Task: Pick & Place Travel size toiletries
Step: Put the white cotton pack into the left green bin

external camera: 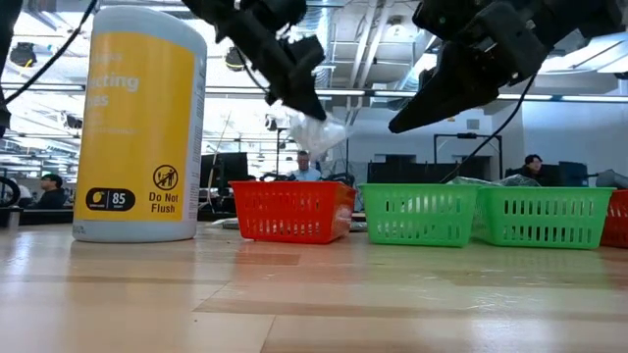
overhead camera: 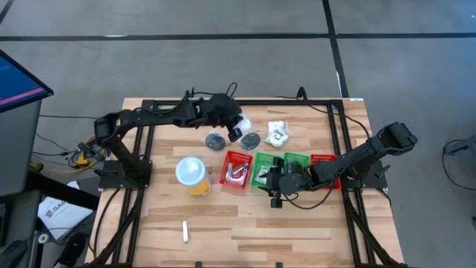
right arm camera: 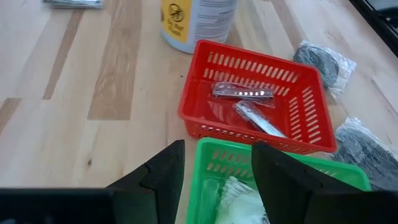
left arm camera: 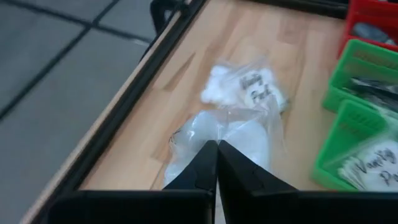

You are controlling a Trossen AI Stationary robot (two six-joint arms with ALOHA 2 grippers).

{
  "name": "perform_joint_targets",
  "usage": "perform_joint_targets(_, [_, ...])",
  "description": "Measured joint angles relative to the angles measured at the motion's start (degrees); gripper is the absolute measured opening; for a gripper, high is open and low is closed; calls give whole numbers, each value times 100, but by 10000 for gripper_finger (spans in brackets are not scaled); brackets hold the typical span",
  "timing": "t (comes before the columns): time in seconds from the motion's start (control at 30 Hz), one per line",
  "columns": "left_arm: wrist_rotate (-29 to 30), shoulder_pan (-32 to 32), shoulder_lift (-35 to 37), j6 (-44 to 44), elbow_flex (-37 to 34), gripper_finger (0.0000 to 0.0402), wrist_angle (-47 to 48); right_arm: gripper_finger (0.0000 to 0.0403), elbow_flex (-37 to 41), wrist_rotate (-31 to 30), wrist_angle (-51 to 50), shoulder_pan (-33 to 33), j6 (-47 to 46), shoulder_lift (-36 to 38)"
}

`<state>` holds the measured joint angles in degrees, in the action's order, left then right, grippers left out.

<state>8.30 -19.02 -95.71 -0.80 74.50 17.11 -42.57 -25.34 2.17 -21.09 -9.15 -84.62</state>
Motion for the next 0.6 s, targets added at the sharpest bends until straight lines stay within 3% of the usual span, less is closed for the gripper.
perform_joint_targets(0.6, [1175,1454,473,-221,-2,0,54,175,0,-2,732,597,-594,-2])
